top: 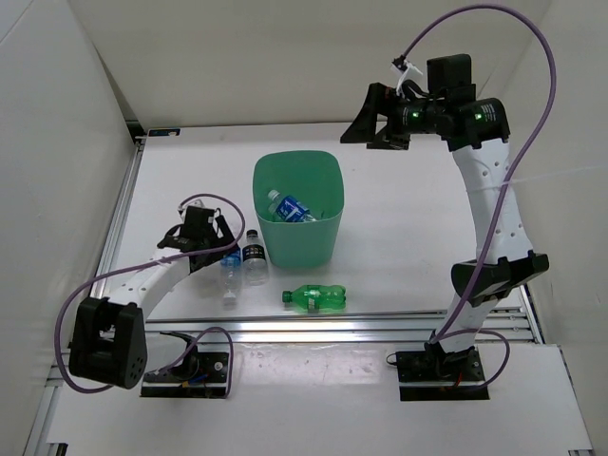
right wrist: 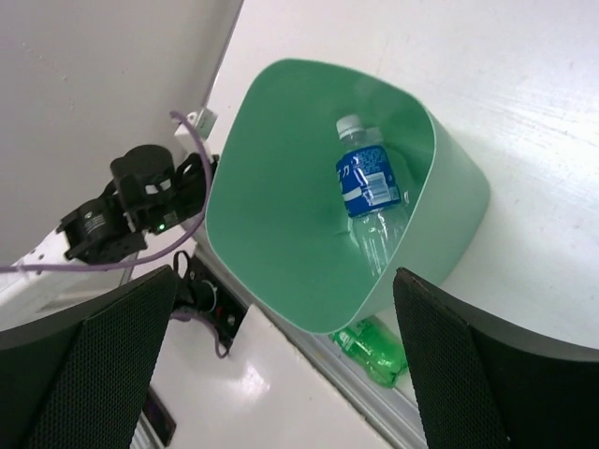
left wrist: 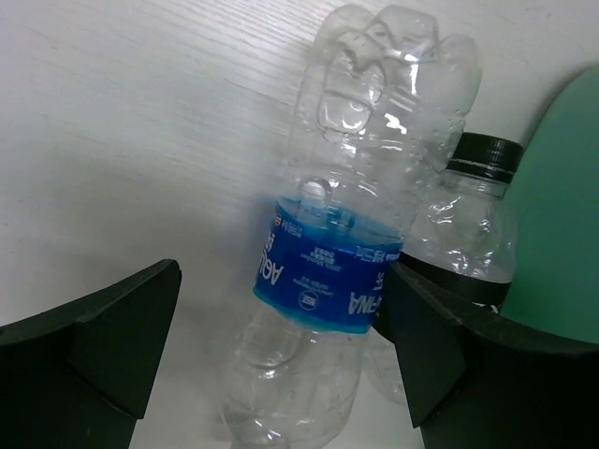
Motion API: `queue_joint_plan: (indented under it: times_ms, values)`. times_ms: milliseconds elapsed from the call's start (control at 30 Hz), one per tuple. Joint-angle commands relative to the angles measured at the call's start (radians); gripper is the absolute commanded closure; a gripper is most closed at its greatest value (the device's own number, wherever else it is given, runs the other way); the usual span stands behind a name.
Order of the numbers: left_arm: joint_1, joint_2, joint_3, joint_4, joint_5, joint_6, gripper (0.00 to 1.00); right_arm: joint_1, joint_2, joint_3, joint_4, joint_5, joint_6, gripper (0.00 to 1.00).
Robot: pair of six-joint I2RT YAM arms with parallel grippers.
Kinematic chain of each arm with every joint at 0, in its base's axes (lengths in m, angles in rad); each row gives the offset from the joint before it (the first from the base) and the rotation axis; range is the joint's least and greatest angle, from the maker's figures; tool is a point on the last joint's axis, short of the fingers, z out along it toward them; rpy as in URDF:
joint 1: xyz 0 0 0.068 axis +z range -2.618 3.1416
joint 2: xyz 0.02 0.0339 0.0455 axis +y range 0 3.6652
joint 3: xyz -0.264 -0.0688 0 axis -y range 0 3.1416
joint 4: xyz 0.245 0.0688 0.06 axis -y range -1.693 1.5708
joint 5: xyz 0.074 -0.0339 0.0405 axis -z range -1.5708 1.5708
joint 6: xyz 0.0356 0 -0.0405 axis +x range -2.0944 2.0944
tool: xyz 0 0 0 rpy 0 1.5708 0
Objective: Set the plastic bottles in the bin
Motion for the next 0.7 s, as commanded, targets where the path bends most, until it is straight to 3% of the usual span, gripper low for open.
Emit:
queue_joint_plan:
  times_ms: [0,200,233,300,333,367,500,667]
  values:
    - [0.005,0.017,-0.051,0.129,0.057,0.018,0.0,-0.025,-0.013,0.0,-0.029,-0.078,-0.023,0.0]
    - [0.005,0.061,-0.1,0.191,0.111,0.006,0.02,-0.077,0.005,0.012,-0.029,-0.141,-0.014,0.0]
    - [0.005,0.061,-0.1,0.191,0.111,-0.005,0.19,-0.092,0.014,0.012,-0.029,-0.152,-0.014,0.0]
    - [0.005,0.061,-0.11,0.191,0.101,-0.005,0.38,-0.104,0.015,0.012,-0.029,-0.17,-0.005,0.0]
    - [0.005,0.052,-0.097,0.191,0.101,-0.005,0.52,-0.114,0.015,0.012,-0.02,-0.181,-0.005,0.0]
    - [0.005,0.043,-0.081,0.177,0.091,0.007,0.57,-0.114,0.024,0.012,-0.02,-0.181,-0.005,0.0]
    - [0.014,0.017,0.12,0.049,-0.02,0.032,0.59,-0.123,0.033,0.012,-0.011,-0.203,0.004,0.0]
    - [-0.046,0.037,0.575,0.008,-0.129,0.158,0.56,-0.123,0.033,-0.02,-0.011,-0.203,0.004,0.0]
